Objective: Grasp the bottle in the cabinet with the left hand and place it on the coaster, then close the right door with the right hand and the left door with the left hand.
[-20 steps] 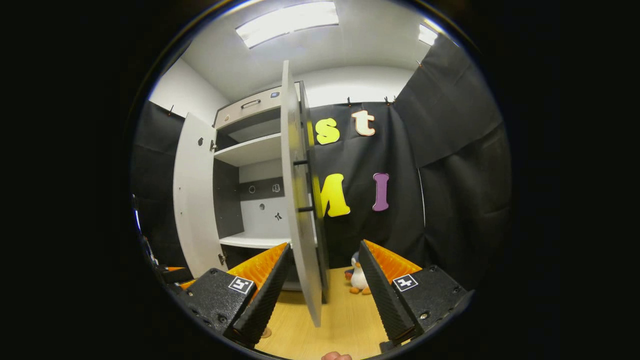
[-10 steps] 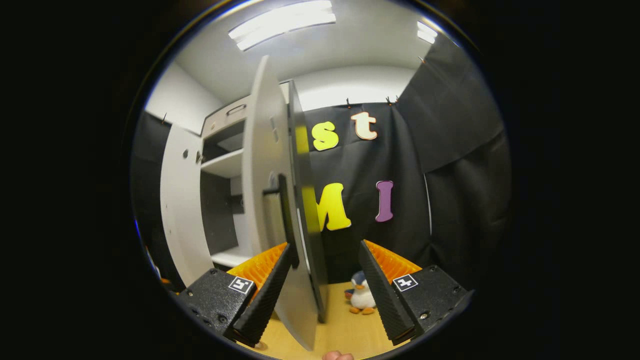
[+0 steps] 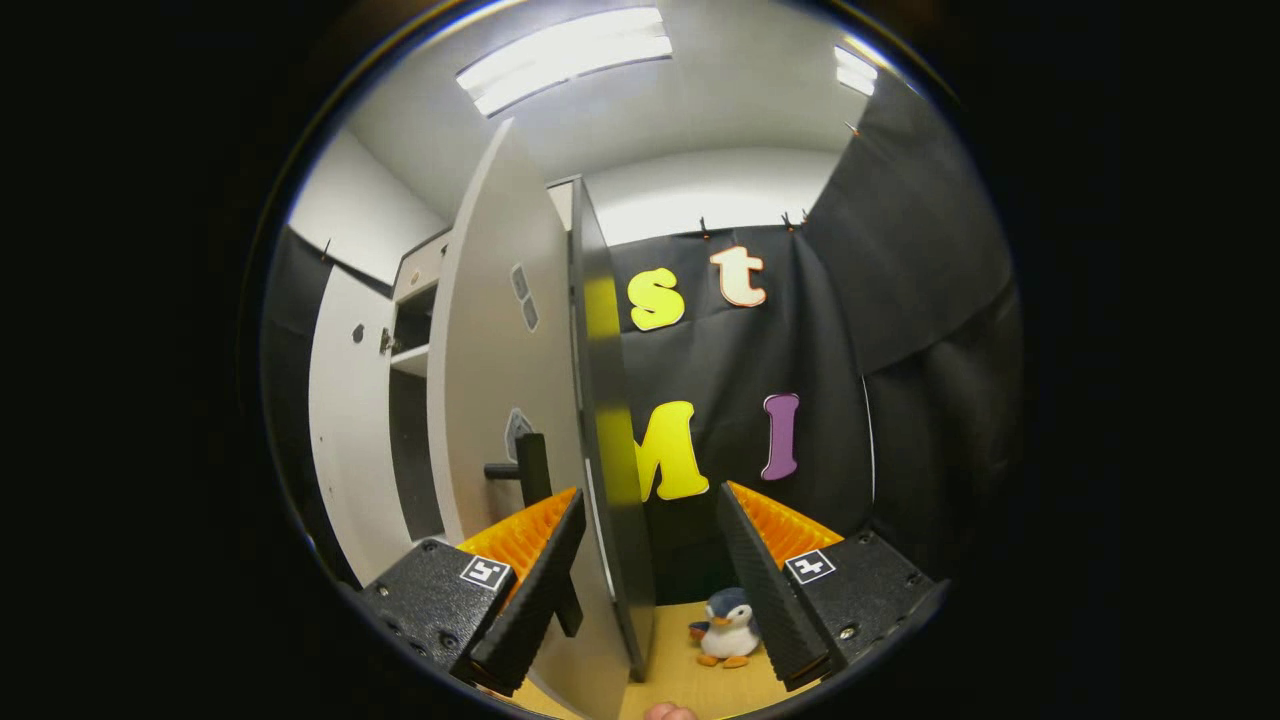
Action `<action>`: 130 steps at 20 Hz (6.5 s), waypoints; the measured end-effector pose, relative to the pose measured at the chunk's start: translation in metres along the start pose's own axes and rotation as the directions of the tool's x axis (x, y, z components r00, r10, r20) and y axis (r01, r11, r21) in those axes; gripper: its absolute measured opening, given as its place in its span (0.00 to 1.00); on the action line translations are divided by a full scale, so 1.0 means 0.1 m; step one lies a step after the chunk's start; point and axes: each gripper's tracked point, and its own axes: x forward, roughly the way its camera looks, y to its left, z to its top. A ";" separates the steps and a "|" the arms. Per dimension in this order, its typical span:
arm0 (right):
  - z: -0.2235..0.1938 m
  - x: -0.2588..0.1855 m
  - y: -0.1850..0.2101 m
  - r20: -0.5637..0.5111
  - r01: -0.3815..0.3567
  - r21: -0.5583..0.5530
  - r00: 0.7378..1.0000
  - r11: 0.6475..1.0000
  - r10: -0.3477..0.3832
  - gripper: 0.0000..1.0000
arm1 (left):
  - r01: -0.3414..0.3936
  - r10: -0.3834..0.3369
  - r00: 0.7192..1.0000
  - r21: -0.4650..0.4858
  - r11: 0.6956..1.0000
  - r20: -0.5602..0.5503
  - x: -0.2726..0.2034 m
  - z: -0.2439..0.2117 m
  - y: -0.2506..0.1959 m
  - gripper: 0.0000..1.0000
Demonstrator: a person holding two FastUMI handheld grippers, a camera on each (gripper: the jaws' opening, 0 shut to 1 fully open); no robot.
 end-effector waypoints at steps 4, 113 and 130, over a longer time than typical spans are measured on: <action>-0.05 -0.01 0.04 -0.037 -0.016 0.021 0.999 1.000 0.017 0.82 | 0.011 -0.011 1.000 -0.007 1.000 0.020 0.02 0.03 -0.08 0.96; -1.73 -2.09 0.37 -0.243 0.083 -0.042 0.966 0.996 -0.091 0.82 | -0.150 0.148 0.972 0.002 0.989 0.183 1.42 1.63 1.45 0.99; -1.77 -1.97 0.25 -0.233 0.060 -0.105 0.969 0.993 -0.083 0.83 | 0.107 -0.113 0.988 0.064 0.992 0.102 0.29 0.48 -0.34 0.93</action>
